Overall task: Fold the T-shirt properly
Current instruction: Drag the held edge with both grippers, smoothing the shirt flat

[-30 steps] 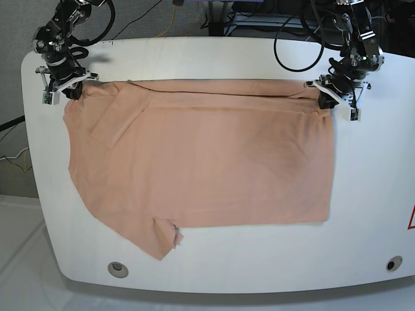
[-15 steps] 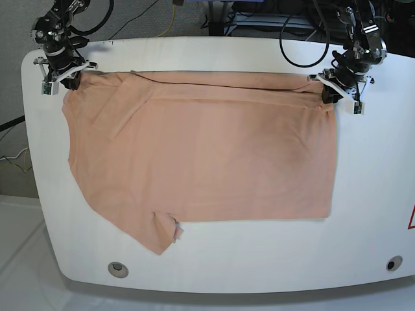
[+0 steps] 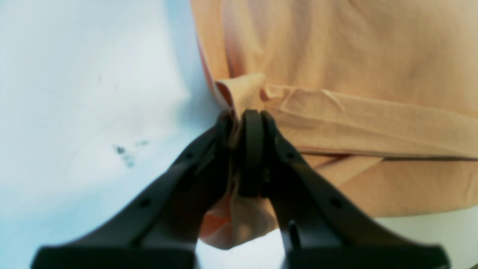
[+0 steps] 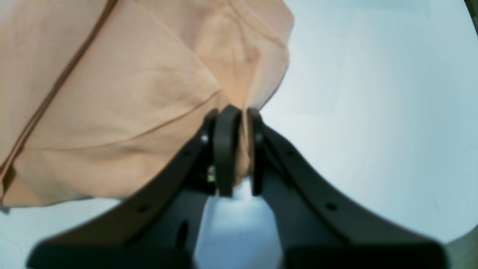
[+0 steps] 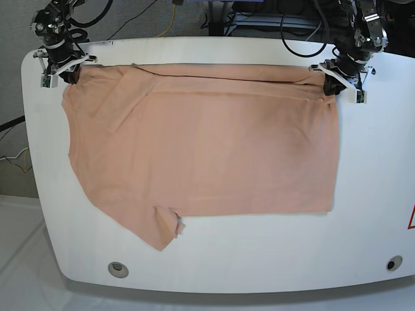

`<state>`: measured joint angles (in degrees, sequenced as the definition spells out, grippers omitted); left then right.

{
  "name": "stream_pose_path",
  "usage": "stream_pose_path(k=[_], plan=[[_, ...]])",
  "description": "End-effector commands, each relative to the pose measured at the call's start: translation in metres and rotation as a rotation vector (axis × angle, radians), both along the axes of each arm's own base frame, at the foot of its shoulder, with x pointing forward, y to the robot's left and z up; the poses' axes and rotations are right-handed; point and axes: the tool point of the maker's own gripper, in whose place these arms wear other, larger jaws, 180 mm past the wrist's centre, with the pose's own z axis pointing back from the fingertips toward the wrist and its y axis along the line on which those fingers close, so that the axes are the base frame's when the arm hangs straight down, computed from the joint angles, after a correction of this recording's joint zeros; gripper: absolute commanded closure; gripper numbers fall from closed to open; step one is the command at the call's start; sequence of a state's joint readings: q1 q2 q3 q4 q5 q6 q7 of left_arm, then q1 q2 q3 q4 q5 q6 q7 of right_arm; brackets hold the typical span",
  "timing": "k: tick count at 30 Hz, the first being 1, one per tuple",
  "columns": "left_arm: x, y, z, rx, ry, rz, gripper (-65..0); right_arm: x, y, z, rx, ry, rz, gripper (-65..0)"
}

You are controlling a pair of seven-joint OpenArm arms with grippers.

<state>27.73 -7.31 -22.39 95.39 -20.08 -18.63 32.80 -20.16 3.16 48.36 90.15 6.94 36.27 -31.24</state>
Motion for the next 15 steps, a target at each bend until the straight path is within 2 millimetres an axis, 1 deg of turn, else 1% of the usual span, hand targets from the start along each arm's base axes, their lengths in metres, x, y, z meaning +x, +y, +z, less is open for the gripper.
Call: stream_pose_path(k=[1, 11, 13, 14, 15], plan=[[-0.052, 0.0083, -0.0335, 0.066, 0.264, -0.018, -2.7, -0.0381, 0.0035, -0.0251, -0.005, 0.204, 0.01, -5.7], [-0.0517, 0.0084, -0.0331, 0.068, 0.264, -0.019, -3.5, -0.0353, 0.0035, -0.0244, -0.005, 0.198, 0.01, -6.3], [-0.0517, 0.0084, -0.0331, 0.068, 0.264, -0.019, -6.9, -0.0353, 0.0035, -0.0244, -0.005, 0.198, 0.01, -6.4], [-0.0506, 0.0084, -0.0325, 0.068, 0.261, -0.019, -9.3, -0.0353, 0.0035, -0.0244, -0.005, 0.198, 0.01, -6.4], [-0.0502, 0.0082, -0.0321, 0.067, 0.259, -0.019, -13.4, -0.035, 0.0034, -0.024, -0.006, 0.197, 0.011, -6.6]])
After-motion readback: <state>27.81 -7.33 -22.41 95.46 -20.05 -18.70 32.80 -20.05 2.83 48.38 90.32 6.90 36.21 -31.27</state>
